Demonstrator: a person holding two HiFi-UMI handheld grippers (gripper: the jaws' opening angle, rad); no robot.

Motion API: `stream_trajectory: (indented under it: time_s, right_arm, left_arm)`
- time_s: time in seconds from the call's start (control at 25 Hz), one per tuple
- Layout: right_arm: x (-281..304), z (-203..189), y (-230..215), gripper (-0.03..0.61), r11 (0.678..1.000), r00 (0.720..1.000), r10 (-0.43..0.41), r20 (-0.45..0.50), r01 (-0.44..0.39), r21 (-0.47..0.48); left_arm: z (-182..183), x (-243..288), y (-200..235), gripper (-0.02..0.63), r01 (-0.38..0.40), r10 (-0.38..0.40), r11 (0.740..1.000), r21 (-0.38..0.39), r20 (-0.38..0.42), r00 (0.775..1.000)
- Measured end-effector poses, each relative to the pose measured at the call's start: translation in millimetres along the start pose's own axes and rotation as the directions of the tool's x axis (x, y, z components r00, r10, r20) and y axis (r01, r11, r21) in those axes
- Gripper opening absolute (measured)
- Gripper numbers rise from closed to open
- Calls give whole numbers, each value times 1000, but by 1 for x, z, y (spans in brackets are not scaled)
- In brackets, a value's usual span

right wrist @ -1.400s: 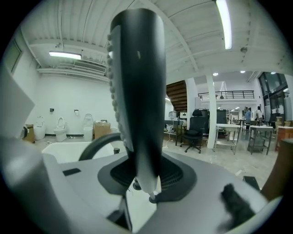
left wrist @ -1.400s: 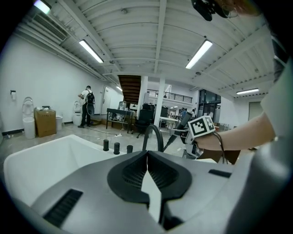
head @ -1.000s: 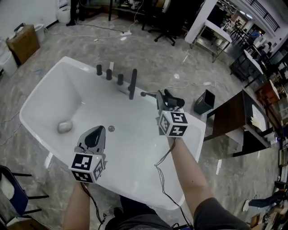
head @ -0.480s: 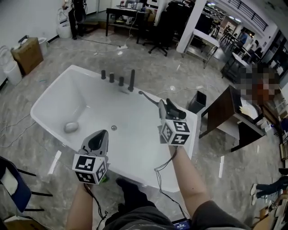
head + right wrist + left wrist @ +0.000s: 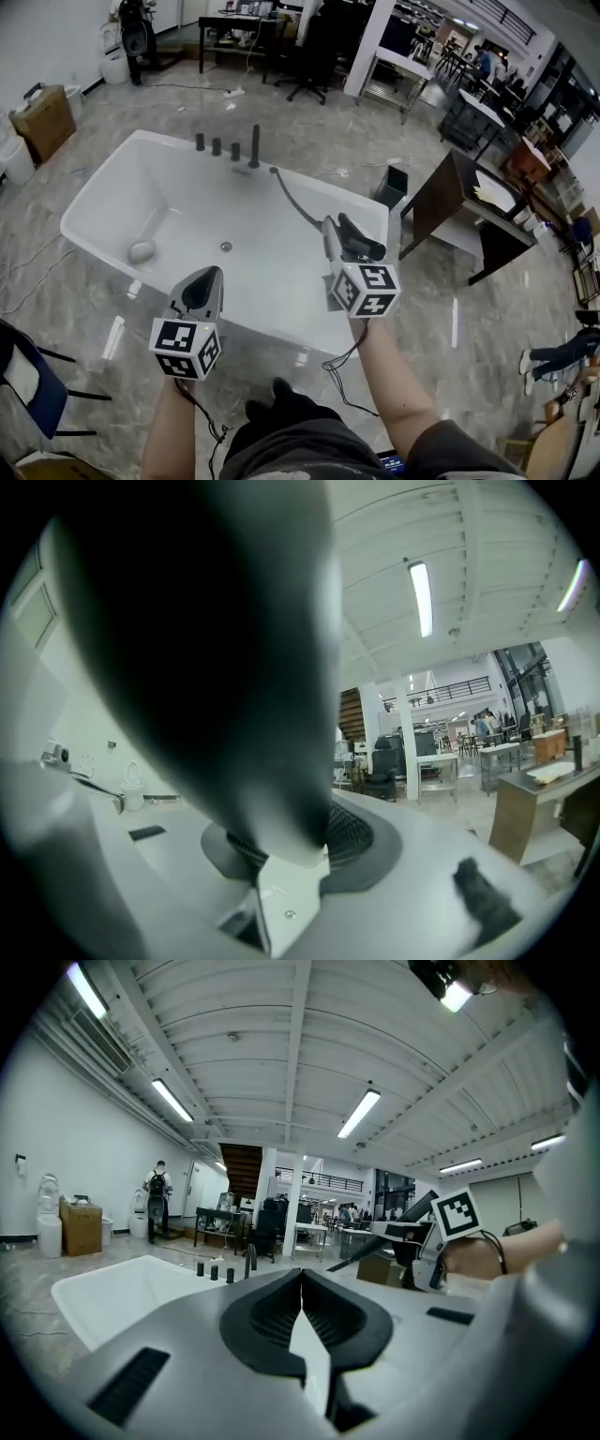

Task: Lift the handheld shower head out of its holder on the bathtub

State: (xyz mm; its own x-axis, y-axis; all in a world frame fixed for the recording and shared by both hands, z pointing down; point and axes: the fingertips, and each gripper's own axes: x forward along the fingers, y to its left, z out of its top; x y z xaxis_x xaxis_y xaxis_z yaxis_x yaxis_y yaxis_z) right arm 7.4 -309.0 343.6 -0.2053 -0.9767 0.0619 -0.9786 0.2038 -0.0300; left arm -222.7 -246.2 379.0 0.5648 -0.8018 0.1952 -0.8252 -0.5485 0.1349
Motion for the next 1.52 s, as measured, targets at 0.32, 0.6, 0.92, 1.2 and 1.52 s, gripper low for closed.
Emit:
stream_trajectory:
  time_s: [0.32, 0.6, 0.92, 1.2, 1.52]
  right_arm:
    - [-86, -10, -12, 121, 999, 1000, 1, -12, -1, 48]
    - [-159, -24, -20, 121, 997, 998, 54, -14, -54, 53]
    - [-230, -32, -26, 121, 993, 994, 104, -19, -103, 50]
    - [-246, -35, -32, 121, 993, 994, 108, -32, -106, 49]
    - [-251, -34, -34, 121, 993, 993, 110, -30, -109, 53]
  left_arm:
    - [-8, -16, -59, 15, 23, -23, 1000, 22, 0, 1000]
    - [-23, -44, -119, 15, -18, 18, 999, 28, -14, 1000]
    - [-38, -78, -185, 15, -33, 33, 999, 29, -19, 999]
    - [-38, -89, -217, 15, -13, 14, 998, 65, -15, 1000]
    - [-36, -91, -224, 15, -25, 26, 998, 56, -8, 1000]
